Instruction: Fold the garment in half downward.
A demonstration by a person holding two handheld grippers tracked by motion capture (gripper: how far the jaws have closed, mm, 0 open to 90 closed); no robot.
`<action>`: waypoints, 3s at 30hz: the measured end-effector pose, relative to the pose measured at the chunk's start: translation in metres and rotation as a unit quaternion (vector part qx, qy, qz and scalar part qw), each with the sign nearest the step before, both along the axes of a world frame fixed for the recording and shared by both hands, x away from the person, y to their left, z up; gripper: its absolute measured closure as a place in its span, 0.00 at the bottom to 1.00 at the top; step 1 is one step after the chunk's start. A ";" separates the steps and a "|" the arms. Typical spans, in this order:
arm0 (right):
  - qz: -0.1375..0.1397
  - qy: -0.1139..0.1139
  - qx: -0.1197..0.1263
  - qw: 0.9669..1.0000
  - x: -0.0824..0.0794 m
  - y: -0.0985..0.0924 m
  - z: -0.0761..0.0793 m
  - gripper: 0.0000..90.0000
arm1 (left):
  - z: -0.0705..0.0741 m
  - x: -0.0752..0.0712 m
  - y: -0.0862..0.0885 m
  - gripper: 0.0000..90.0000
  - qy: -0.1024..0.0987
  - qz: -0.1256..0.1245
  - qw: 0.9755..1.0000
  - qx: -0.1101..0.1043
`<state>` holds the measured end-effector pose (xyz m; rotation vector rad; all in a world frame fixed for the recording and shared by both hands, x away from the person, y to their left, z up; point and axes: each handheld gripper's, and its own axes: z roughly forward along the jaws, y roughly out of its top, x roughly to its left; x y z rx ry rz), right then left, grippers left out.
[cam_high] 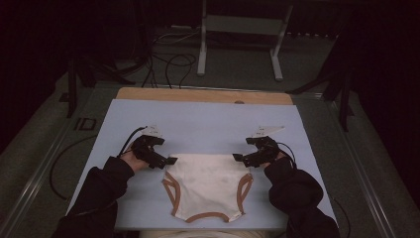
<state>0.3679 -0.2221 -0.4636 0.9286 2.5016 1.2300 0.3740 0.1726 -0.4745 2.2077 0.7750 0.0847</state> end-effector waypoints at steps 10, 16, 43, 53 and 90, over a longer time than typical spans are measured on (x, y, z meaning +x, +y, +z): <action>-0.011 0.023 -0.014 1.000 0.009 -0.001 -0.013 0.13 | -0.016 0.009 -0.004 0.22 0.014 0.028 0.999 0.017; -0.023 0.039 -0.040 0.998 0.015 -0.004 -0.027 0.25 | -0.027 0.014 -0.006 0.35 0.021 0.039 0.998 0.036; -0.008 0.077 -0.083 0.994 0.017 -0.008 -0.048 0.62 | -0.039 0.010 -0.007 0.88 0.042 0.019 0.998 0.042; 0.004 0.083 -0.096 0.992 0.014 -0.006 -0.044 0.95 | -0.037 0.007 -0.008 0.95 0.035 0.024 0.998 0.049; -0.025 0.033 -0.089 0.995 0.047 -0.003 -0.008 0.96 | -0.002 0.033 -0.006 0.95 -0.037 0.062 0.997 0.033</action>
